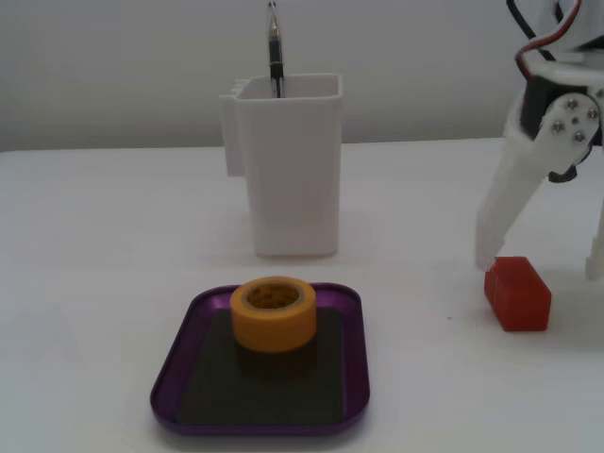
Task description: Pick up the red cube and place it in the box.
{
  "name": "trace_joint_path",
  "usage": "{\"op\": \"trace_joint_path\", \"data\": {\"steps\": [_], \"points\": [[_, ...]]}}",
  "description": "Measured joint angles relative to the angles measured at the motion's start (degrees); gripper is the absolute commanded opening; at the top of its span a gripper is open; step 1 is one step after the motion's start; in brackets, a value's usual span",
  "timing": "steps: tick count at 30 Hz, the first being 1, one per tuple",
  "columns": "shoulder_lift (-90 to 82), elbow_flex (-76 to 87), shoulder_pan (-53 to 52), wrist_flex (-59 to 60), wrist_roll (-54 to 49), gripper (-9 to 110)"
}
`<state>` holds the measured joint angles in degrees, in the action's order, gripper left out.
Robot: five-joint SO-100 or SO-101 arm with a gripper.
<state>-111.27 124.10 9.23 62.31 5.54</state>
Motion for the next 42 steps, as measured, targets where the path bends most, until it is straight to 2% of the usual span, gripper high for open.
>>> {"op": "trace_joint_path", "data": {"steps": [10, 22, 27, 32, 42], "points": [[7.29, 0.0, 0.18, -6.59, 0.0, 25], [13.18, -1.67, -0.26, -10.37, -0.35, -1], [13.01, -2.46, 0.44, -10.28, -0.18, -1], [9.84, -6.24, 1.67, -3.96, -0.09, -1], [-1.14, -19.16, 15.03, 3.69, -3.78, -1]]}}
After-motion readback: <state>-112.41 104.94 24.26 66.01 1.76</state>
